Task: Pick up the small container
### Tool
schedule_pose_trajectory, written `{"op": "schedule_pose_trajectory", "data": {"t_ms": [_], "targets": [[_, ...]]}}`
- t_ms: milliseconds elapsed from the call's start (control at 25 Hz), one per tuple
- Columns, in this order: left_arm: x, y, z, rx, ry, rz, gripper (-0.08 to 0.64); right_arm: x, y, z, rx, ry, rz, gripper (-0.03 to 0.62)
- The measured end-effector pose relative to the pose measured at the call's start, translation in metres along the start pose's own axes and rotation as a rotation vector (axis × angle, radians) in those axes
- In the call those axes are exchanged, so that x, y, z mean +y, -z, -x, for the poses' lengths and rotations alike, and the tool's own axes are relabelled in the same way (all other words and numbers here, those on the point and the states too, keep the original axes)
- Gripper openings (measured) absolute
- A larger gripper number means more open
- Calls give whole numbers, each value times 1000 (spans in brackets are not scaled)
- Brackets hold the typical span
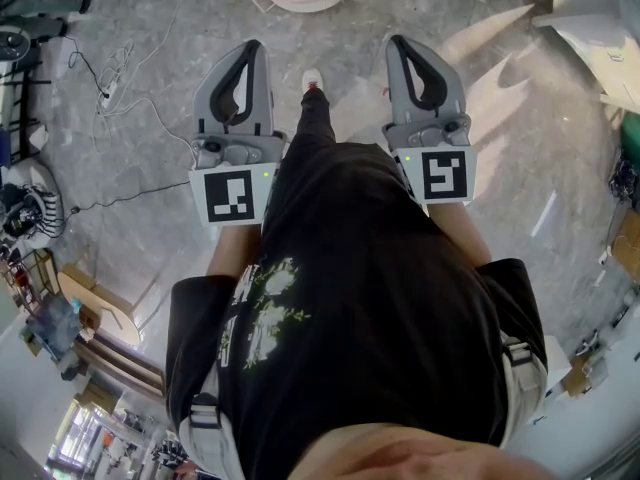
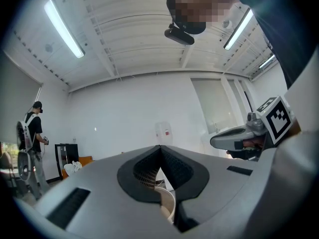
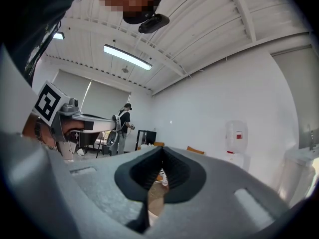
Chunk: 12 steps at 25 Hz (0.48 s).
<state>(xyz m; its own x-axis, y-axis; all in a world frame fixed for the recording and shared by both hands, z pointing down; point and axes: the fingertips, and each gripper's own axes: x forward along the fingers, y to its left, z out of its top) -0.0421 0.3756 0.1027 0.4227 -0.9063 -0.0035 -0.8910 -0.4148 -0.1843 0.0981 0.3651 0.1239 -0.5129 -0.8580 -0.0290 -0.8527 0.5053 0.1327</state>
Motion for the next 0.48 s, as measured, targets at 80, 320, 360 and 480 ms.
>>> {"op": "schedule_pose_trajectory", "data": {"t_ms": [80, 320, 360, 480], "targets": [[12, -1, -12, 6, 1, 4, 2, -4, -4, -17, 2, -1, -1, -3], [53, 8, -53, 9, 10, 10, 2, -12, -1, -74, 13, -1, 11, -3], [60, 9, -59, 12, 9, 9, 2, -14, -2, -83, 7, -2, 12, -3], [71, 3, -80, -5, 0, 3, 2, -25, -4, -105, 3, -9, 7, -3]]}}
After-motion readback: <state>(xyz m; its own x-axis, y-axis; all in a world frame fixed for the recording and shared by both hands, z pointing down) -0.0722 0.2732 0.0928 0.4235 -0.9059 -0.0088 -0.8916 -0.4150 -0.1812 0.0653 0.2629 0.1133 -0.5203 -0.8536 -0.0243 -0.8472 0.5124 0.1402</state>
